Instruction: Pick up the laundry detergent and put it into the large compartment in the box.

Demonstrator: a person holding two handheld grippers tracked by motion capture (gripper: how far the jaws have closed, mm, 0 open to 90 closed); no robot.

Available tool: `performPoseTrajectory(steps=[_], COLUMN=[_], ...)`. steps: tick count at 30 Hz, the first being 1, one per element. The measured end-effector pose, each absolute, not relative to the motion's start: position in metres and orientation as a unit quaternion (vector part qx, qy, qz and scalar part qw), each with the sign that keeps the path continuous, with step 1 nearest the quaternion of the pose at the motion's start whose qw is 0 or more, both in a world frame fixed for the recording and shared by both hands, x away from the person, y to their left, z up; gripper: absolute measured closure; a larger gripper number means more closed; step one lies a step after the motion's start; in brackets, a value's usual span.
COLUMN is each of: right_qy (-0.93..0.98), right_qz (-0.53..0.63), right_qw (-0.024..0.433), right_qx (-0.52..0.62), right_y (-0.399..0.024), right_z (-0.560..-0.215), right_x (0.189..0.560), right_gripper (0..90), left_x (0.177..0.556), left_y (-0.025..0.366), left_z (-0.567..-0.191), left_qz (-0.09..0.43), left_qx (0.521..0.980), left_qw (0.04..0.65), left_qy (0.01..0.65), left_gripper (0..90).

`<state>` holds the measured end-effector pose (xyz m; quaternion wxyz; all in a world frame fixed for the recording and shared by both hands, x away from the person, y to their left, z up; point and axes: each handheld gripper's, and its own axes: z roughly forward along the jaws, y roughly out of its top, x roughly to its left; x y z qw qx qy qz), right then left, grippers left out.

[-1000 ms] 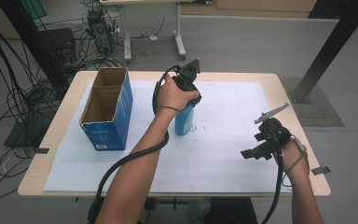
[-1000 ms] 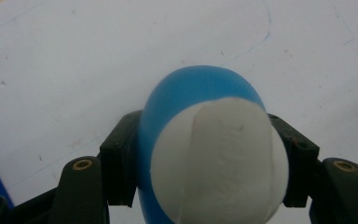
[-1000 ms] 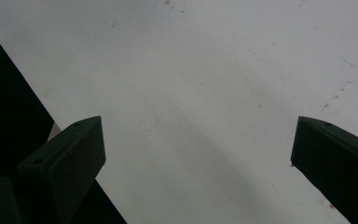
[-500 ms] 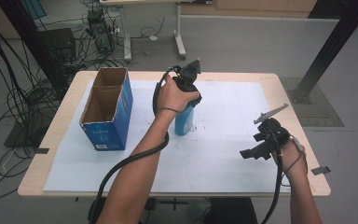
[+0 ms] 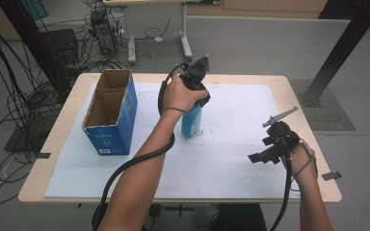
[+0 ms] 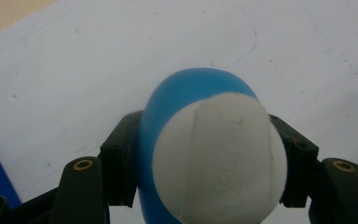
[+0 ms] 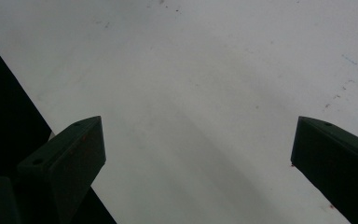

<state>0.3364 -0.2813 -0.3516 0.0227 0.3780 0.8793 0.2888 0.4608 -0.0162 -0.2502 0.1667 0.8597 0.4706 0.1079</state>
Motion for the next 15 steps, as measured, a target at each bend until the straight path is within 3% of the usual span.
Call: performPoseTrajectory(steps=[15], right_qy=[0.880], right_qz=[0.298], right_qw=[0.038], right_qx=[0.369], right_y=[-0.277], right_z=[-0.333], right_x=[0.330], right_gripper=[2.9], left_x=[0.447], left_y=[-0.014], left_z=[-0.171], left_qz=[0.132], left_qx=[0.863], left_qw=[0.181], left_qy=[0.452], left_gripper=[37.7])
